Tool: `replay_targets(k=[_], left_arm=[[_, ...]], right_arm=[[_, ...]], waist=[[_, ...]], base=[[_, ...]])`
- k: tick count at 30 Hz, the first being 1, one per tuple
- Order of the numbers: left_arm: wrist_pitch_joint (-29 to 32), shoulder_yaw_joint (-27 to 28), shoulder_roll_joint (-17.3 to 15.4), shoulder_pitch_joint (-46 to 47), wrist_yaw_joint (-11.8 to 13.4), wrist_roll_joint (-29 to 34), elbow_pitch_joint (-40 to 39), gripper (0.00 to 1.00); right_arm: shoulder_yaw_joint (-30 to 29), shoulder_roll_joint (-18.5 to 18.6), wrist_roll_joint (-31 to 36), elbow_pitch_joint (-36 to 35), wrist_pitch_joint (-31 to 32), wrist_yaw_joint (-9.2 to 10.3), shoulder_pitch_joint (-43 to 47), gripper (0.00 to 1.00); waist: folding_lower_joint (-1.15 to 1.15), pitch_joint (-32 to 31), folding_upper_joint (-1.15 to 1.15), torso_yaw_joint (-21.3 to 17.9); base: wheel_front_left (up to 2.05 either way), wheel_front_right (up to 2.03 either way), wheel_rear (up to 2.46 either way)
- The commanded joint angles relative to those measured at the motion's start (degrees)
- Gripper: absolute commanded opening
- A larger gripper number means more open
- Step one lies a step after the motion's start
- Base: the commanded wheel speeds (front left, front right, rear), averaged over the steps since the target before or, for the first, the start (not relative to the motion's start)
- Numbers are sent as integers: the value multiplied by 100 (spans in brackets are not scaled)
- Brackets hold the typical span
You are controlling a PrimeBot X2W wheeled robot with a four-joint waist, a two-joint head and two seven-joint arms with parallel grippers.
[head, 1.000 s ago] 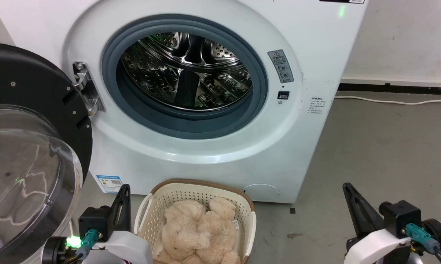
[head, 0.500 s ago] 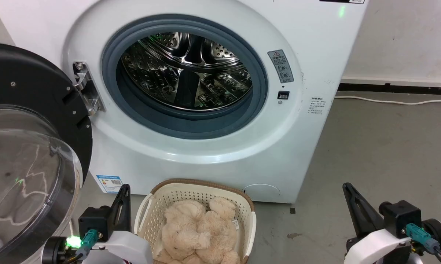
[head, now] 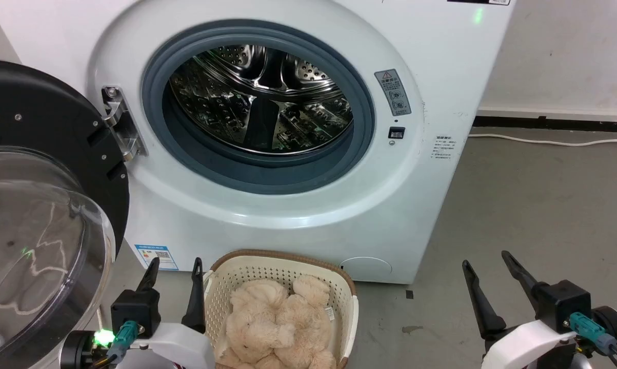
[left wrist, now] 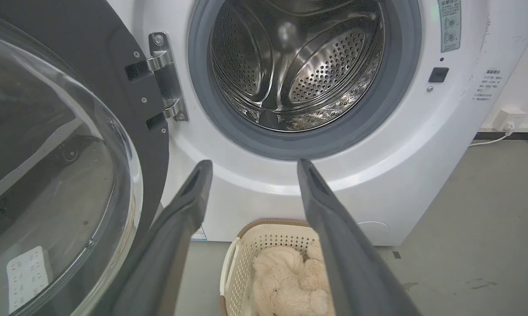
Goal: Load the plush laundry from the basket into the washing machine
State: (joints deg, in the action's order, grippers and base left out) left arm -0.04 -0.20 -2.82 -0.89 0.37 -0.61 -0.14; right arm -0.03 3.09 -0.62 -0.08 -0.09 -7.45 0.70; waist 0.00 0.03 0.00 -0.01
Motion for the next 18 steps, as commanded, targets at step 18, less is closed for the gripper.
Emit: replay_targets(k=[18], left_arm=[[-258,-297,-2,134,31,-78,126,100]], right_arm=[[-195,-4,-451,-33,-254,-1,-109,100]], waist=[[0,322,0,-149]], base=[[0,0,0]])
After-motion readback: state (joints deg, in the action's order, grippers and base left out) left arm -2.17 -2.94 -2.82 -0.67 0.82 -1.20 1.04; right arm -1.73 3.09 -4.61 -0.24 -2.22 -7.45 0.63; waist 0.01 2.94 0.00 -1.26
